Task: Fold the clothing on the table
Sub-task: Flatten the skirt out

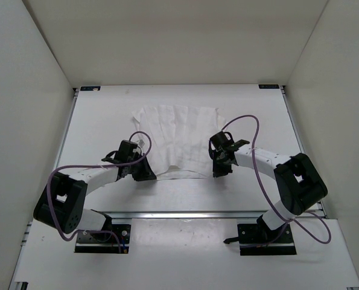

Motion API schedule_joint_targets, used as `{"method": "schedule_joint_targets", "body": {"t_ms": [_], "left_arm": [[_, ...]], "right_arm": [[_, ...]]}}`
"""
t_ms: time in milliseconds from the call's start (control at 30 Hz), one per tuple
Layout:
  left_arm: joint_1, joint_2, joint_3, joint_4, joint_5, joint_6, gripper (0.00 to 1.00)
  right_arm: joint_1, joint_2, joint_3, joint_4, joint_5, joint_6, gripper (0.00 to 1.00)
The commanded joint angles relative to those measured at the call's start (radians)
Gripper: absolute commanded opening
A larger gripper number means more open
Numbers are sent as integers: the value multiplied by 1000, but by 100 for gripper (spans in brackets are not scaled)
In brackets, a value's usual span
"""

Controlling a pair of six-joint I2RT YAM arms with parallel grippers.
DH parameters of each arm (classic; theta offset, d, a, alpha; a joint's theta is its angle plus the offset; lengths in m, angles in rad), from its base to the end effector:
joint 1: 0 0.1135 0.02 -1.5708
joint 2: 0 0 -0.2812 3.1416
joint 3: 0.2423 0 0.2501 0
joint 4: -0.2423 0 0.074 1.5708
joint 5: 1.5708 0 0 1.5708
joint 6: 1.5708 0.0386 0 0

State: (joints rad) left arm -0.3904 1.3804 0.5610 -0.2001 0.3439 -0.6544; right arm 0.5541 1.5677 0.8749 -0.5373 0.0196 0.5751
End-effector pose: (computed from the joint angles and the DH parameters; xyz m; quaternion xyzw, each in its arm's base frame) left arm 0.2116 -0.1012 0.1592 -0.0786 0.9459 -0.2765 0.1502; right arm 0.2401 0.1477 0.1797 0.0120 0.9854 0.0825 0.1484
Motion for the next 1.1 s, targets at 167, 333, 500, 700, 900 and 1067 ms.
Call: {"method": "schedule_joint_targets", "body": {"t_ms": [167, 333, 500, 700, 900, 1067], "left_arm": [[73, -98, 63, 78, -46, 1, 0], [153, -159, 265, -97, -82, 102, 0], [168, -276, 255, -162, -146, 116, 0], [108, -340, 16, -144, -102, 64, 0], [145, -443, 64, -222, -77, 99, 0], [147, -435, 486, -343, -111, 131, 0]], "right_arm": [[-42, -119, -34, 97, -148, -90, 0], [-224, -326, -51, 172, -398, -153, 0], [-463, -509, -148, 257, -673, -115, 0], [-441, -469, -220, 102, -592, -159, 0], [-431, -535, -89, 74, -630, -165, 0], [-431, -555, 220, 28, -659, -199, 0]]}}
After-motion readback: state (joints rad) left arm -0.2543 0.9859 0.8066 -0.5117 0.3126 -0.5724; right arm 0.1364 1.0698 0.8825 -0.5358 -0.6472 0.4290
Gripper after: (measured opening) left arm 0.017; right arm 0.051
